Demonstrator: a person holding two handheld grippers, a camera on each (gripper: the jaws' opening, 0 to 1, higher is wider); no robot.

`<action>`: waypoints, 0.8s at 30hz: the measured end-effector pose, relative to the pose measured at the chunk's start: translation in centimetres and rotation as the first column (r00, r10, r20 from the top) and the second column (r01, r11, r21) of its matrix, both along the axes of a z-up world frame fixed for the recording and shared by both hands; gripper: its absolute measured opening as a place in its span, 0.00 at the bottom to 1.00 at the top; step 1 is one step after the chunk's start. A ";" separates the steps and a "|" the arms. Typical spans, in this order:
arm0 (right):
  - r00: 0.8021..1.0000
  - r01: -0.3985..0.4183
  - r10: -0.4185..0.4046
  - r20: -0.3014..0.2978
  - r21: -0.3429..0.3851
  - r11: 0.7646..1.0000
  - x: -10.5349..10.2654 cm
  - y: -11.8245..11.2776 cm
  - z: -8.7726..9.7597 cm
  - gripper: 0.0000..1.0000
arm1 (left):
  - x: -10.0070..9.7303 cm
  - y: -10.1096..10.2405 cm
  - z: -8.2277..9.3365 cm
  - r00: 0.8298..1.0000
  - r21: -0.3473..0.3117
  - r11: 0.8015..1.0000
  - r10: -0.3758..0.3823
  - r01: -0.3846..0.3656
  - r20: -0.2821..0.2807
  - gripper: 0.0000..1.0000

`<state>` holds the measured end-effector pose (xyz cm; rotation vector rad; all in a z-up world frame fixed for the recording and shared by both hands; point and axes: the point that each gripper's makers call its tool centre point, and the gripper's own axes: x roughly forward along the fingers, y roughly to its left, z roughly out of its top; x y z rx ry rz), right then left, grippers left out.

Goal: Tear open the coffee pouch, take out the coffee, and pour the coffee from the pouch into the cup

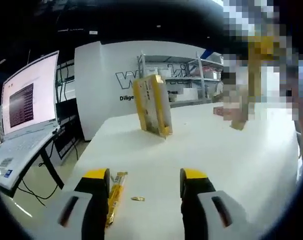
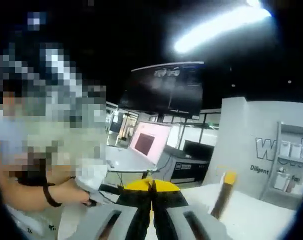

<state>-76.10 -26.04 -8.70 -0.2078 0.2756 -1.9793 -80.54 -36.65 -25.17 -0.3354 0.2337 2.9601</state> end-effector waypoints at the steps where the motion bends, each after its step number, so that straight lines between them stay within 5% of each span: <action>1: 1.000 -0.011 0.011 0.009 0.007 1.000 -0.2 -0.9 -0.2 0.00 | 0.1 0.2 0.0 1.000 -0.006 1.000 -0.003 0.003 0.001 0.61; 12: 0.982 -0.126 0.114 0.152 0.074 0.989 -1.3 -11.0 -7.2 0.00 | 0.6 1.0 -0.2 0.999 -0.034 0.999 -0.034 0.034 0.011 0.63; 24: 0.972 -0.078 0.079 0.222 -0.013 0.997 -4.0 -12.3 -8.5 0.00 | 0.7 -0.7 -0.6 0.999 0.030 0.998 -0.048 0.047 0.007 0.61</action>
